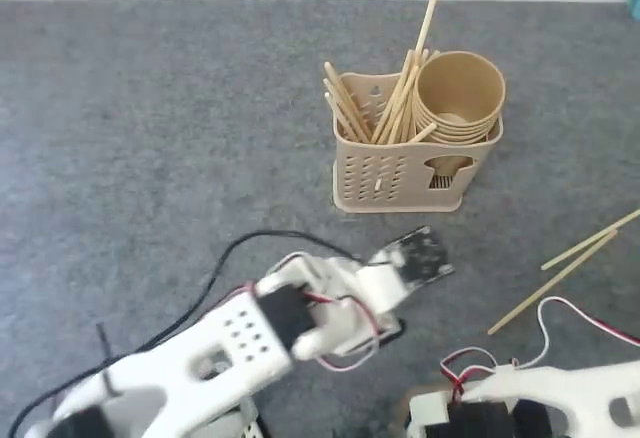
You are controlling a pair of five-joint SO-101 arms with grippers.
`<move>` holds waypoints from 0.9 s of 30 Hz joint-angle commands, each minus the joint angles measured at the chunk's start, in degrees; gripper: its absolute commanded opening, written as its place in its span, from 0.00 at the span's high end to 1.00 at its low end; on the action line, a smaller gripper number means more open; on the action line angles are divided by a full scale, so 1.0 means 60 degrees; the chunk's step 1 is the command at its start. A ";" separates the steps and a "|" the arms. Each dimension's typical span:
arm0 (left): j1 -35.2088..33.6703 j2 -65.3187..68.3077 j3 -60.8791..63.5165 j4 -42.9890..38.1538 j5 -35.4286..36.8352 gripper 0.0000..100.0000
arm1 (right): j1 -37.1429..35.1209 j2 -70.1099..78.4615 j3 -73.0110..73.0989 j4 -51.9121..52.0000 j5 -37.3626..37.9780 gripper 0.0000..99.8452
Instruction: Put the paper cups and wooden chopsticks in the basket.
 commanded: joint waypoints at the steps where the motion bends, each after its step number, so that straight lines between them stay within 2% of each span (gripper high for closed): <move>1: 0.0396 0.1524 -0.1619 -0.1011 0.1187 0.82 | 0.0095 0.0608 -0.0088 -0.0945 0.0059 0.77; 6: 0.0850 0.2842 -0.2308 -0.2037 0.2066 0.82 | 0.0095 0.1810 -0.0088 -0.2352 0.0073 0.77; 15: 0.1319 0.5656 -0.3319 -0.4967 0.3253 0.82 | 0.0095 0.4901 -0.0103 -0.5619 0.0044 0.77; 18: 0.1319 0.6901 -0.4330 -0.5143 0.3267 0.82 | 0.0095 0.5883 -0.0396 -0.6308 0.0044 0.77; 27: 0.1905 1.0300 -0.7436 -0.5099 0.3238 0.82 | 0.0095 0.8344 -0.2315 -0.6337 0.0044 0.77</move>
